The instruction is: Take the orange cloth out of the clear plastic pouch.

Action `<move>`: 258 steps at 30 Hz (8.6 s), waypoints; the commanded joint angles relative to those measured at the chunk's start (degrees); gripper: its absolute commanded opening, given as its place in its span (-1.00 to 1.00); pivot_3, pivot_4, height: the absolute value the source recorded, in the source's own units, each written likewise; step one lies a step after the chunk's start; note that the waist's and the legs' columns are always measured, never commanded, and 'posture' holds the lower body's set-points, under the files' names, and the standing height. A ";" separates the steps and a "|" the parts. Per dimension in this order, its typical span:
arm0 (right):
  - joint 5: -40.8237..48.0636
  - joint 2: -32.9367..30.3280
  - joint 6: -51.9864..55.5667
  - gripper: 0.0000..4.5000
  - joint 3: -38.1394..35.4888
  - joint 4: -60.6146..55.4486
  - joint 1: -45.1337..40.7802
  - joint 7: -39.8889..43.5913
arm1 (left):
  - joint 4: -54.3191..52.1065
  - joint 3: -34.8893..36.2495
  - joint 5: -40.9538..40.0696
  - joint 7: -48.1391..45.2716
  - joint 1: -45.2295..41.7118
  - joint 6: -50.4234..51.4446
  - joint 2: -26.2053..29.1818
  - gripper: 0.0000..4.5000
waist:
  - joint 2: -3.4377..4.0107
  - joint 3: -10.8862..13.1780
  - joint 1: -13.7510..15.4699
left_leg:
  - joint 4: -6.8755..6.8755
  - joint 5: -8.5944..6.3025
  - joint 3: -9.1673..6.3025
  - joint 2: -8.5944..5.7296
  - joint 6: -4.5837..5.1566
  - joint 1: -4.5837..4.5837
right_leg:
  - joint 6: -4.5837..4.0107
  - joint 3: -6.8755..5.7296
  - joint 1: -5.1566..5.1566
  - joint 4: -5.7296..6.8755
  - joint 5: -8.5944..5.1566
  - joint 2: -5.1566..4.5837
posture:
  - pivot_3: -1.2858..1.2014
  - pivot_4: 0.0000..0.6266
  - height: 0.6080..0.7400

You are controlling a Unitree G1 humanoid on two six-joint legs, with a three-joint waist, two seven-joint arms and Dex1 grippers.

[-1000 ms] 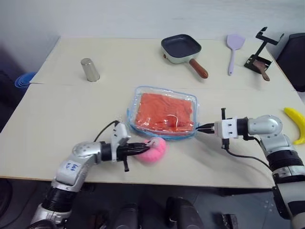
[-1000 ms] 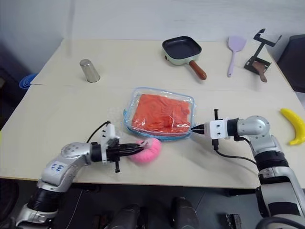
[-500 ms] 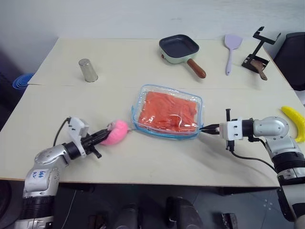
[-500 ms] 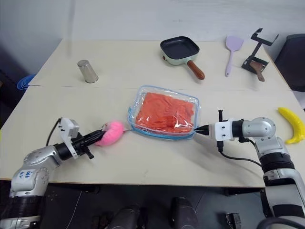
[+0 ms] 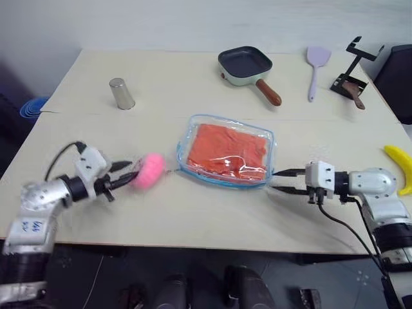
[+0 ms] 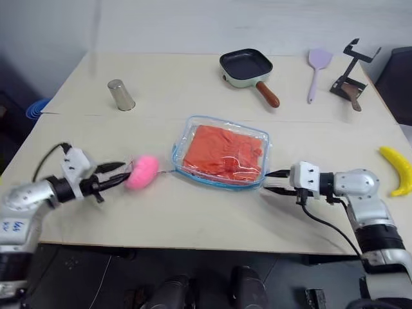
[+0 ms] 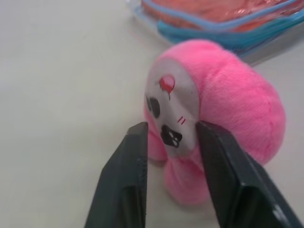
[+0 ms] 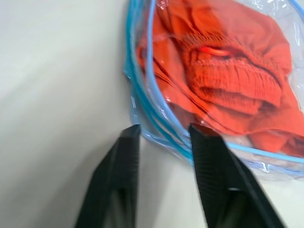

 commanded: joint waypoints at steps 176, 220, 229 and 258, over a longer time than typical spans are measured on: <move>7.09 8.93 26.53 1.00 -15.39 -51.65 36.15 -26.13 | 55.50 -28.20 29.57 -8.05 -50.64 -38.51 -26.96 -0.96 | -0.20 0.06 1.23 | 0.75 -0.09 0.10 -0.52 0.66 -0.53 | 0.51 -0.40 -0.13 0.11 0.28 0.13 | 0.03 -0.52 1.00; 8.40 9.51 26.96 1.00 -27.06 -53.89 49.76 -25.82 | 20.19 -31.93 22.40 -8.92 -36.81 -7.34 -28.11 0.21 | -0.15 0.03 1.32 | 0.79 -0.08 0.14 -0.51 0.64 -0.45 | 0.54 0.24 -0.08 0.13 0.29 0.03 | 0.03 -0.52 1.00; 8.56 9.44 28.30 1.00 -25.49 -55.55 49.08 -26.45 | 25.18 -31.48 23.62 -5.95 -37.87 -12.46 -29.69 0.21 | -0.15 0.03 1.37 | 0.79 -0.09 0.11 -0.55 0.68 -0.48 | 0.55 0.19 -0.08 0.11 0.30 0.03 | 0.03 -0.52 1.00; 3.26 16.80 48.29 1.00 -1.21 -48.36 20.59 -40.39 | 12.57 -22.25 7.28 -5.82 -33.36 19.15 -34.27 -0.99 | -0.14 0.03 1.10 | 0.85 -0.08 0.07 -0.51 0.67 -0.52 | 0.55 0.18 -0.11 0.14 0.30 -0.03 | 0.03 -0.52 1.00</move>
